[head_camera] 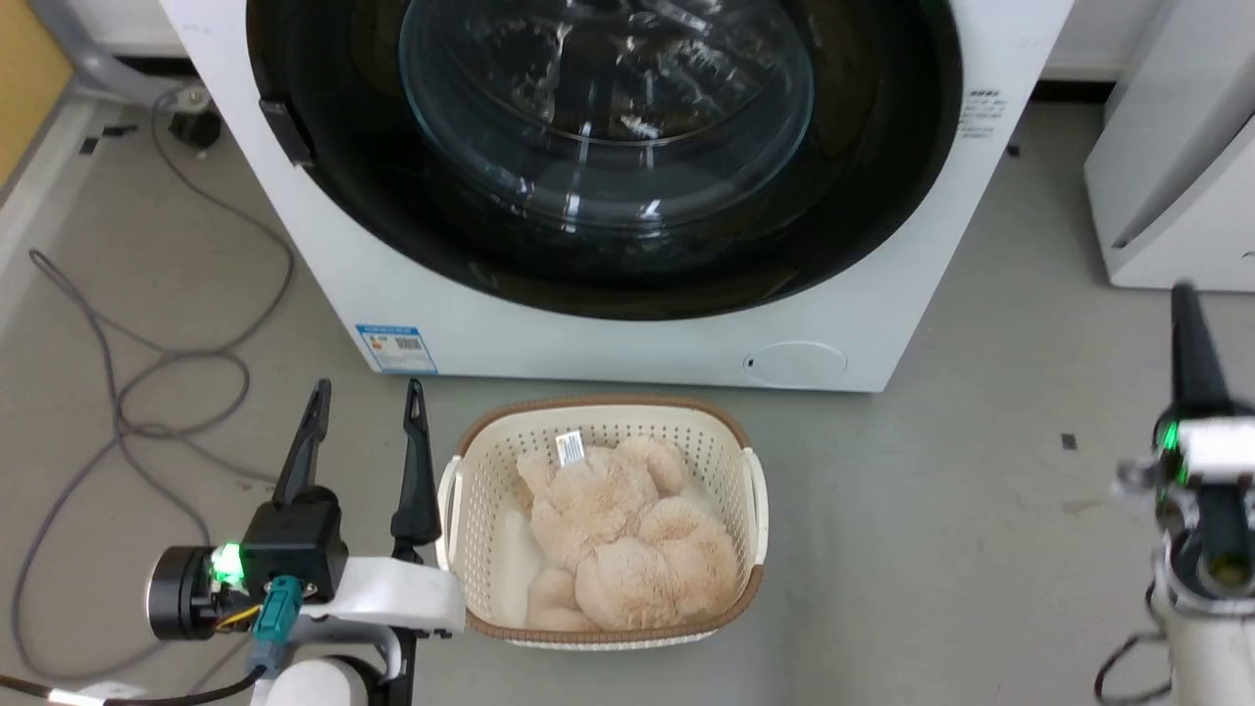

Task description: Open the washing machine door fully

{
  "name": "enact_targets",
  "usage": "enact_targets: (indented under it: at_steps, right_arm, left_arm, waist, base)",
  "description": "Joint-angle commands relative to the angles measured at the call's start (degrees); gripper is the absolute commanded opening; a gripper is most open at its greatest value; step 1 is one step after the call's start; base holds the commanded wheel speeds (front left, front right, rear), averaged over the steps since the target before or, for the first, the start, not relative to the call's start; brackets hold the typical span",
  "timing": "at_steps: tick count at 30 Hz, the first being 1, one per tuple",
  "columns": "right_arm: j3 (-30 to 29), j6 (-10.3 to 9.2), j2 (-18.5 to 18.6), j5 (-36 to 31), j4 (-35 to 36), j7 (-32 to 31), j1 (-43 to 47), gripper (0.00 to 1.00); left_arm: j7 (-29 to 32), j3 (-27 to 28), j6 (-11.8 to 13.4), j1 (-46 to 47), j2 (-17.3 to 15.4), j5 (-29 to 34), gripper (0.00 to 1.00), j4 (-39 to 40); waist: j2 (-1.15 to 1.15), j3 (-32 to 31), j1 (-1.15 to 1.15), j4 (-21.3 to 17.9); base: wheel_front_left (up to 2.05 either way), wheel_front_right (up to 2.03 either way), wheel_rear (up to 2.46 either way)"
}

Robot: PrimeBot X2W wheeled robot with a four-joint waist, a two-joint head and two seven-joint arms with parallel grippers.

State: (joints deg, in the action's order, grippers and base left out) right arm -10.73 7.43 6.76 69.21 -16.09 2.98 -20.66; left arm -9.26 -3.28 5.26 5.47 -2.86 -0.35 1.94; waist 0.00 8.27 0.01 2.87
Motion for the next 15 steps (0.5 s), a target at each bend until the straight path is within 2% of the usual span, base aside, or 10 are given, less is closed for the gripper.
enact_targets:
  at_steps: [1,15]
  right_arm:
    - [0.03,0.04,1.25,2.20,-2.23,-0.37,-3.74,0.00]
    - [2.75,0.05,4.98,8.77,-15.36,-2.23,-22.69,0.00]
  left_arm:
    - [-0.70,-0.34,0.44,1.26,-0.06,-0.38,1.00,0.40]
    - [-2.25,-1.46,1.36,4.70,-0.04,-0.84,1.00,1.32]
  waist:
    - [0.00,1.09,-0.01,0.45]
    - [0.00,7.07,-0.01,2.38]
  base:
    - [0.00,0.00,0.00]
    - [0.00,0.00,0.00]
